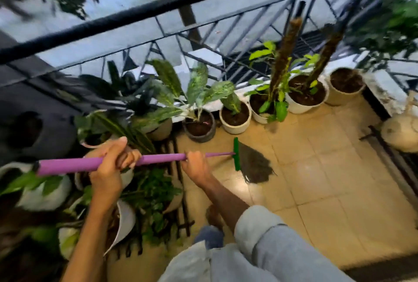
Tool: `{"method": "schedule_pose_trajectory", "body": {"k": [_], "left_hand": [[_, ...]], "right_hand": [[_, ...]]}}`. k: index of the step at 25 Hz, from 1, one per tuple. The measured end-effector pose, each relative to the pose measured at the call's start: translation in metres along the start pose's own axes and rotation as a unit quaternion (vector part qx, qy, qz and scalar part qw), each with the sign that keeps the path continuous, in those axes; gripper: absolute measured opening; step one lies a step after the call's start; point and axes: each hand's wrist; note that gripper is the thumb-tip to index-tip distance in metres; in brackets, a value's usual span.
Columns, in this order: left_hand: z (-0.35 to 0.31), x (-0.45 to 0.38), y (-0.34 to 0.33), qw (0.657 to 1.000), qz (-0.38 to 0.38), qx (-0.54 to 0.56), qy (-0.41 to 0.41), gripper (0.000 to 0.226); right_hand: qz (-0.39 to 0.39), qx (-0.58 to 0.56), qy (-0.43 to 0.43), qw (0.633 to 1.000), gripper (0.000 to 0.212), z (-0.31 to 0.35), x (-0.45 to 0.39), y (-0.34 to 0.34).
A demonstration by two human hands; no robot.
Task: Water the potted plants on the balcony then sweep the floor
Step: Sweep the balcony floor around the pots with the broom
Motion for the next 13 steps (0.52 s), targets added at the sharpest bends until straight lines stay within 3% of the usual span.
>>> {"method": "schedule_pose_trajectory", "body": {"k": [6, 9, 13], "left_hand": [[-0.005, -0.001, 0.075, 0.996, 0.039, 0.073, -0.022, 0.047], [0.019, -0.013, 0.062, 0.992, 0.067, 0.105, 0.014, 0.047], [0.06, -0.012, 0.007, 0.975, 0.152, 0.131, 0.091, 0.046]], "right_hand": [[0.024, 0.117, 0.089, 0.989, 0.034, 0.071, -0.02, -0.026], [0.023, 0.137, 0.043, 0.989, 0.033, 0.048, -0.015, -0.019], [-0.015, 0.118, -0.07, 0.99, 0.031, -0.032, 0.023, -0.02]]}}
Point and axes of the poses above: each hand's wrist, its own x-axis away from the middle knuckle, its own y-axis out of the back of the hand, z = x × y, and after that the axes turned 1 degree about z, right-handed
